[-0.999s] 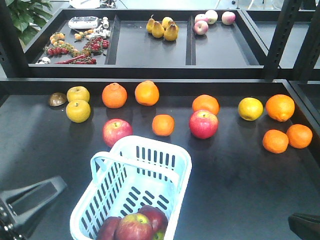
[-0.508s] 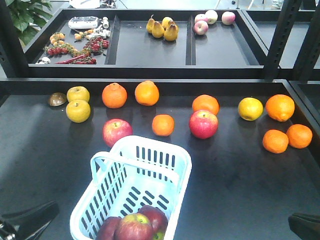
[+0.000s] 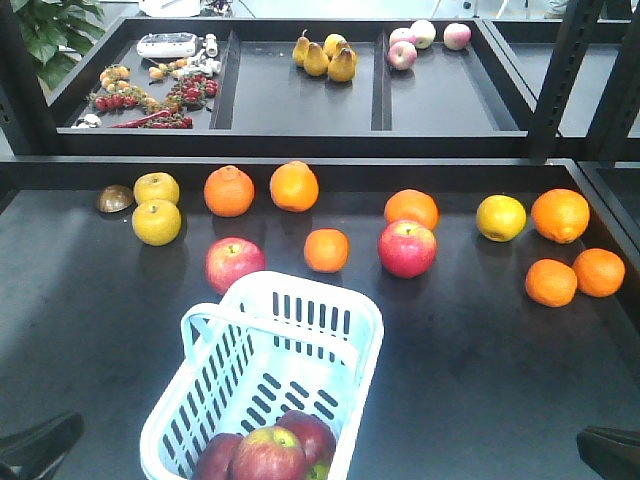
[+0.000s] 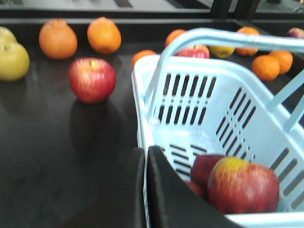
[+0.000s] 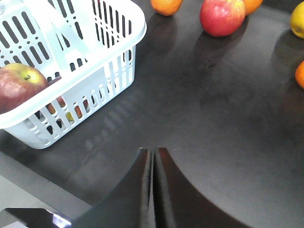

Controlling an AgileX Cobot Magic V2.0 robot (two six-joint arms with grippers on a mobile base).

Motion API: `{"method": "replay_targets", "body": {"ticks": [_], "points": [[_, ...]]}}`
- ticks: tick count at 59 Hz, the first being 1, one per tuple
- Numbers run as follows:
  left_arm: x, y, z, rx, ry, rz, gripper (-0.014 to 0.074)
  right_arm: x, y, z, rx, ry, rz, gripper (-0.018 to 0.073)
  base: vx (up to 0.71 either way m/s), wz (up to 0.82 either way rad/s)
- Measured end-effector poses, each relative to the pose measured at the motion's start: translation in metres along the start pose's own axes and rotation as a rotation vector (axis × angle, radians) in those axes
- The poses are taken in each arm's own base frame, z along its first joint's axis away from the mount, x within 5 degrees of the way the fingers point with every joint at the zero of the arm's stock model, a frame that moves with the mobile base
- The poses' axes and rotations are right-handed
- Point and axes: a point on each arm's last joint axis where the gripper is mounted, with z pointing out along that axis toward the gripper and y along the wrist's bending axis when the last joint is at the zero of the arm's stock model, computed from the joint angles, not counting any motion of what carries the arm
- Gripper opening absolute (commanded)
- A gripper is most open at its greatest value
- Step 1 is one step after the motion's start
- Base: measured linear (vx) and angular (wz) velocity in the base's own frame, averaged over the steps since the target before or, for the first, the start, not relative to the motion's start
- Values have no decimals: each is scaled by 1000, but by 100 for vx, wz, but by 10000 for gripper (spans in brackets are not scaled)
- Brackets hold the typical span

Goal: Pick three apples into basket with both arms

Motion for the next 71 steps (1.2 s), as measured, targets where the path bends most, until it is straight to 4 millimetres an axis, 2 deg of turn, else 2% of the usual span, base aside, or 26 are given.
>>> {"method": "replay_targets", "body": {"ticks": [15, 31, 42, 57, 71], "points": [[-15, -3, -24, 4, -220, 87, -6, 0, 0, 0, 0, 0, 0, -4, 0, 0], [-4, 6, -50, -105, -252, 85, -7, 0, 0, 0, 0, 0, 0, -4, 0, 0], [4, 14, -52, -209, -202, 120, -7, 1, 0, 0, 3, 8, -1, -4, 0, 0], [3, 24, -55, -347, -226, 12, -7, 1, 0, 0, 5, 12, -2, -4, 0, 0], [4, 26, -56, -379, -237, -58, -7, 2, -1, 0, 6, 15, -2, -4, 0, 0]]}}
